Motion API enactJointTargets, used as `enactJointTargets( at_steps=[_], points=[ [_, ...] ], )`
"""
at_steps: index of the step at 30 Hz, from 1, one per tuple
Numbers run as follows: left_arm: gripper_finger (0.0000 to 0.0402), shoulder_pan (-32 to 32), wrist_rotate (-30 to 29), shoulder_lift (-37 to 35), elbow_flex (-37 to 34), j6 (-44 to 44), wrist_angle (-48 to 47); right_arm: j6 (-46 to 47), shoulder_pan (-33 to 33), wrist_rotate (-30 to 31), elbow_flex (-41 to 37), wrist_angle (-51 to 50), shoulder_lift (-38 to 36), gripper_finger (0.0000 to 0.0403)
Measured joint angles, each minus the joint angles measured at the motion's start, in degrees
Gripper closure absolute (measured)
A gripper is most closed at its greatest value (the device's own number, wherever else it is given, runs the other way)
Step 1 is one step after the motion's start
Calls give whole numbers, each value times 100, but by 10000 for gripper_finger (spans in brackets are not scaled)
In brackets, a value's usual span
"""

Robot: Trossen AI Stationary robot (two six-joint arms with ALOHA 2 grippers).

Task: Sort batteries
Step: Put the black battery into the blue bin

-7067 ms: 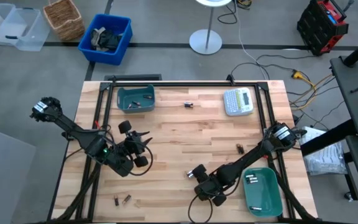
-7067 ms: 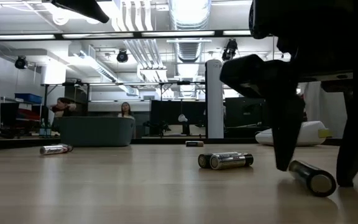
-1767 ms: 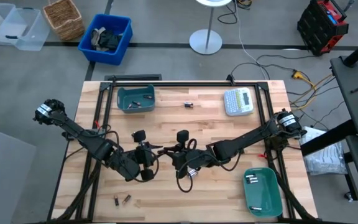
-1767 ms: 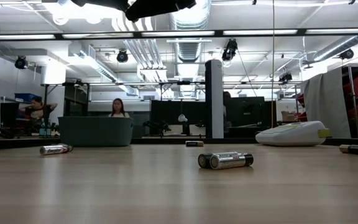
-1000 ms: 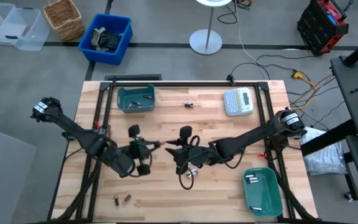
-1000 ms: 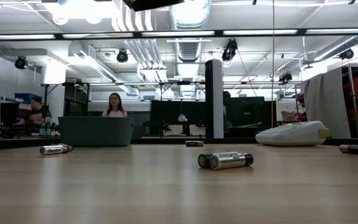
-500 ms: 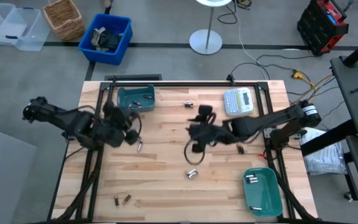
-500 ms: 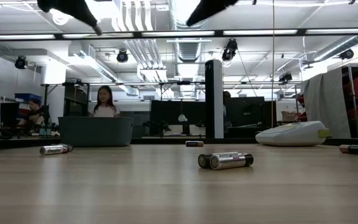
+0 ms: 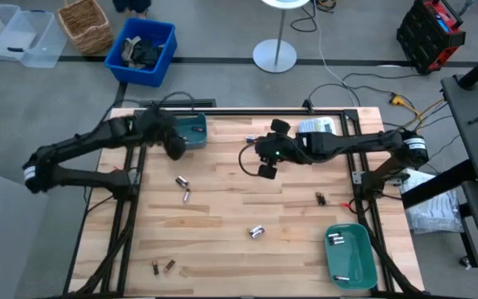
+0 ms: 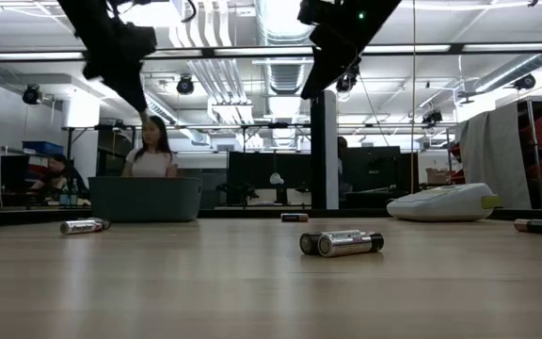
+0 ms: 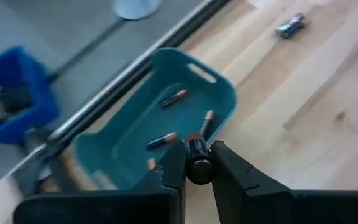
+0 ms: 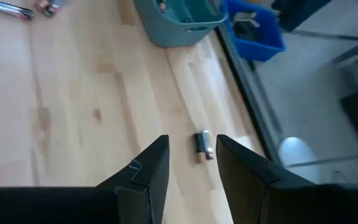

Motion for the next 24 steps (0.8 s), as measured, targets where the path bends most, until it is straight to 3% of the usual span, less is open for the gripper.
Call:
enactJointTargets(
  at_steps=[4, 11, 17, 24],
  points=[
    [374, 1095, 1348, 106, -161, 872, 492, 138, -138, -399, -22, 12, 5, 282],
    [374, 2377, 2294, 760, -182, 1780, 471, 264, -140, -444, -23, 11, 8, 271],
    [374, 2855, 2338, 1666, -185, 2274, 469, 483, -140, -496, -25, 11, 8, 264],
    [374, 2992, 2342, 2469, -182, 2491, 930, 553, -140, -502, -40, 11, 8, 277]
  ],
)
